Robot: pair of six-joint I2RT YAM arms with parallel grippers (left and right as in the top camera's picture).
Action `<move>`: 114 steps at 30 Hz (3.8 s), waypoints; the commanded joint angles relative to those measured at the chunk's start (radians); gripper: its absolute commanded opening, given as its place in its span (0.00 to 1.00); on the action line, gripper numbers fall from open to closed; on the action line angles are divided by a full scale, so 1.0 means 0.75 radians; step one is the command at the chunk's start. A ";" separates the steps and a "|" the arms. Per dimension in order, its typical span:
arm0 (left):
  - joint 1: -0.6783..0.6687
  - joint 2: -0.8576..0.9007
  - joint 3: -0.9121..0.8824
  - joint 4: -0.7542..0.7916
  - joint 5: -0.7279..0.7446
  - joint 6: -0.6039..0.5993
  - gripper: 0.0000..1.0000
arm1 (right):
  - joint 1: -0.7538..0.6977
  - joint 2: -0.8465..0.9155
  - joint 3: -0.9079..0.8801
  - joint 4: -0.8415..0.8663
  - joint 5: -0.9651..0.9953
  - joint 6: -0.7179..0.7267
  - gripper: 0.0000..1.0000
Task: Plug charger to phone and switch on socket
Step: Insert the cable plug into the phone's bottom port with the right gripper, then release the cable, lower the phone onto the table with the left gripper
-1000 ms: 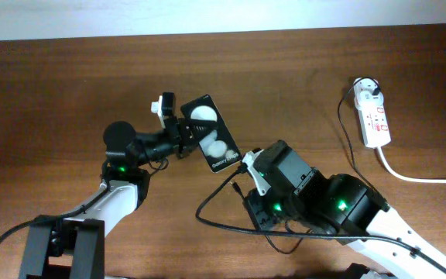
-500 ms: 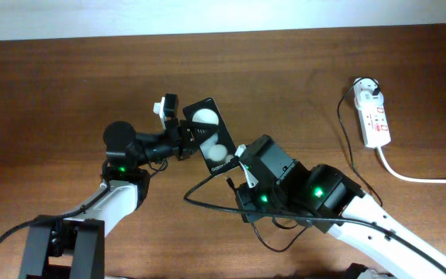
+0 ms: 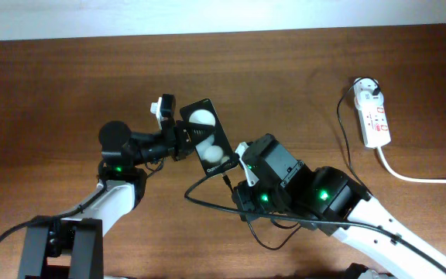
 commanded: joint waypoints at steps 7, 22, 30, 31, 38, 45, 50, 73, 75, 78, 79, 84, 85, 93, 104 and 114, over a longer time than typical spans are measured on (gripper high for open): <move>0.004 -0.005 0.015 0.013 0.090 -0.035 0.00 | 0.008 -0.015 0.003 0.013 0.004 0.031 0.04; -0.015 -0.005 0.015 0.014 0.208 0.020 0.00 | 0.008 -0.013 0.003 0.122 0.004 0.030 0.09; -0.009 -0.005 0.015 0.002 0.048 0.012 0.00 | 0.009 -0.013 0.003 0.107 -0.012 0.030 0.33; -0.009 -0.005 0.015 -0.010 0.031 -0.001 0.00 | 0.009 -0.012 0.003 0.105 -0.012 0.030 0.34; -0.009 -0.005 0.015 -0.017 0.080 -0.030 0.00 | 0.007 0.110 0.001 0.114 0.005 0.029 0.09; -0.036 -0.005 0.014 -0.017 0.273 0.110 0.00 | 0.007 0.109 0.001 0.205 0.048 0.029 0.23; -0.035 -0.004 0.015 -0.017 0.185 0.330 0.01 | 0.007 0.048 0.151 -0.193 0.034 0.022 0.44; -0.222 -0.003 0.906 -2.094 -0.625 1.417 0.00 | 0.008 -0.667 0.787 -0.857 0.318 0.020 0.99; -0.190 -0.003 0.906 -2.201 -0.727 1.492 0.00 | 0.008 -0.667 0.787 -0.857 0.318 0.020 0.99; -0.190 0.054 0.909 -2.212 -0.693 1.554 0.00 | 0.008 -0.667 0.787 -0.857 0.318 0.020 0.99; -0.198 0.127 0.925 -2.213 -0.637 1.596 0.00 | 0.008 -0.667 0.787 -0.857 0.318 0.020 0.99; -0.221 0.524 1.099 -2.198 -0.361 1.721 0.00 | 0.008 -0.667 0.787 -0.857 0.318 0.020 0.99; -0.235 0.573 1.103 -2.157 -0.361 1.721 0.00 | 0.008 -0.667 0.787 -0.857 0.318 0.020 0.99; -0.291 0.809 1.102 -2.040 -0.407 1.542 0.00 | 0.008 -0.667 0.787 -0.857 0.318 0.020 0.99; -0.336 0.817 1.102 -2.041 -0.592 1.539 0.22 | 0.008 -0.667 0.787 -0.857 0.318 0.020 0.99; -0.344 0.817 1.101 -2.173 -0.869 1.539 0.64 | 0.008 -0.667 0.787 -0.857 0.318 0.020 0.99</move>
